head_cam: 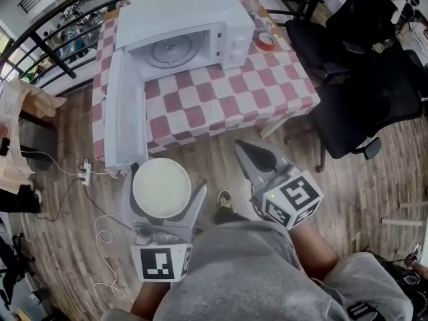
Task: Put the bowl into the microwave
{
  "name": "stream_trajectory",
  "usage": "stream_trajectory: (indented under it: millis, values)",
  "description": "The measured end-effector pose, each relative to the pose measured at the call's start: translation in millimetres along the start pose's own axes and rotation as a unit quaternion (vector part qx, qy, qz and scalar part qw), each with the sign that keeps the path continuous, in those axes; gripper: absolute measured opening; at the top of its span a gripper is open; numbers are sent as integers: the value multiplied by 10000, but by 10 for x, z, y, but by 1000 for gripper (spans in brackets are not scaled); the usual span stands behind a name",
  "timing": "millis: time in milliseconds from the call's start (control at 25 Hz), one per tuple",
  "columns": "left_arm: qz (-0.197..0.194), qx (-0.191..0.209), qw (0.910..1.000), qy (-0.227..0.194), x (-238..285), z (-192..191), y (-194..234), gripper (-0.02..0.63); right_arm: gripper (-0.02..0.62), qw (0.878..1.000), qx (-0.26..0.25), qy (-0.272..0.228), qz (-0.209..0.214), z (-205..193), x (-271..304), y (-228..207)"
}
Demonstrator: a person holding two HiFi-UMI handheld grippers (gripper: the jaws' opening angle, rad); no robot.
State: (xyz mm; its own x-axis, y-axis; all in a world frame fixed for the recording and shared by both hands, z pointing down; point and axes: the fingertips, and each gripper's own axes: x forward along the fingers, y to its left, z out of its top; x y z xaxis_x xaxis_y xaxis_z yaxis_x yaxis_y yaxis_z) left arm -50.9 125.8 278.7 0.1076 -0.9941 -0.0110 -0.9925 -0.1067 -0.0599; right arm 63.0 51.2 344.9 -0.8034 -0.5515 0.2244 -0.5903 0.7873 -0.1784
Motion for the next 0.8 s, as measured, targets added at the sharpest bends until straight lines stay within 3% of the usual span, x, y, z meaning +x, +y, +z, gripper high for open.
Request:
stream_trajectory:
  millis: [240, 800]
  values:
    - [111, 9, 9999, 88, 255, -54, -30, 535, -2, 9997, -199, 56, 120, 25, 129, -198]
    - [234, 215, 9995, 78, 584, -34, -163, 535, -2, 9995, -129, 9, 294, 61, 216, -516]
